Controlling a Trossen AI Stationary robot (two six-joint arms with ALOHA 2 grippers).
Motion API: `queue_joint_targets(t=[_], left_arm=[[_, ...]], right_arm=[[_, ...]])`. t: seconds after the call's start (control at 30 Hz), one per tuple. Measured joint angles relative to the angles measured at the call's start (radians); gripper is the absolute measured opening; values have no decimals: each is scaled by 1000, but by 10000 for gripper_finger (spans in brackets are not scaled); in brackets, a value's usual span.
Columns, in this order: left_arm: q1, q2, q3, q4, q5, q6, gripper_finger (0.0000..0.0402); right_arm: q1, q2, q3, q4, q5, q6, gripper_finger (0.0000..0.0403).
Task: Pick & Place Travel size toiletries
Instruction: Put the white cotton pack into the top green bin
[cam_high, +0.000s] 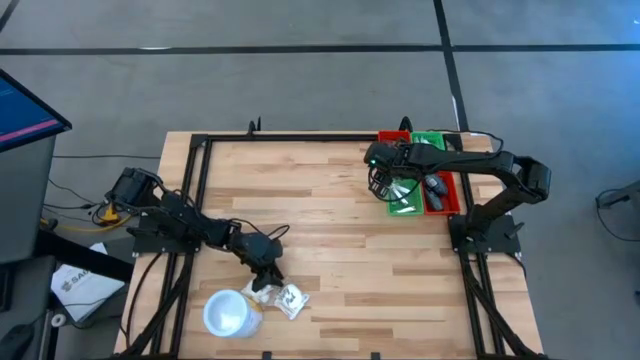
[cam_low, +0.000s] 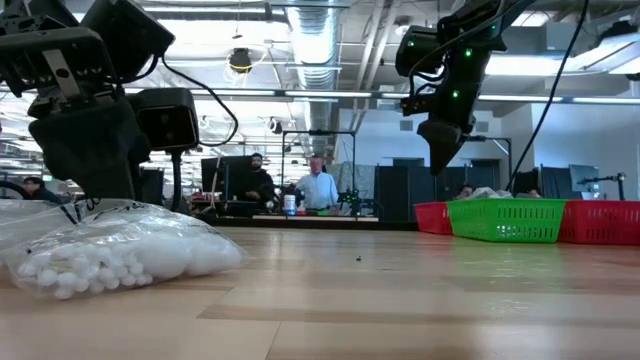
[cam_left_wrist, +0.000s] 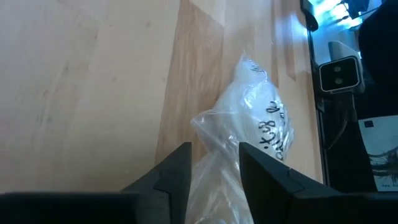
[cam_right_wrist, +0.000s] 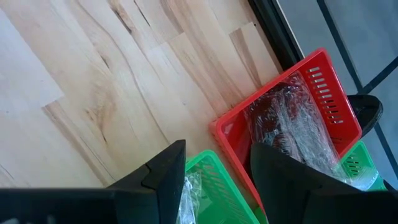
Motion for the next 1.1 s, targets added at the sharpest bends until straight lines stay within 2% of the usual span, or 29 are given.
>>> queue_joint_targets(t=[0.2,0.4,0.67,0.73,0.93,1.1], left_arm=[[-4,0,0,0,-10,0,87],[-4,0,0,2,-11,29,11],[-4,0,0,7,-28,47,1],[-4,-1,0,7,-56,47,0],[4,-55,4,7,-102,68,0],[14,-139,5,-14,-160,108,0]], right_arm=[[0,0,0,1,0,0,168],[0,0,0,2,0,0,166],[0,0,0,6,-9,15,163],[2,0,0,9,-55,17,161],[35,0,1,113,-307,-17,153],[95,0,1,177,-400,-32,143]])
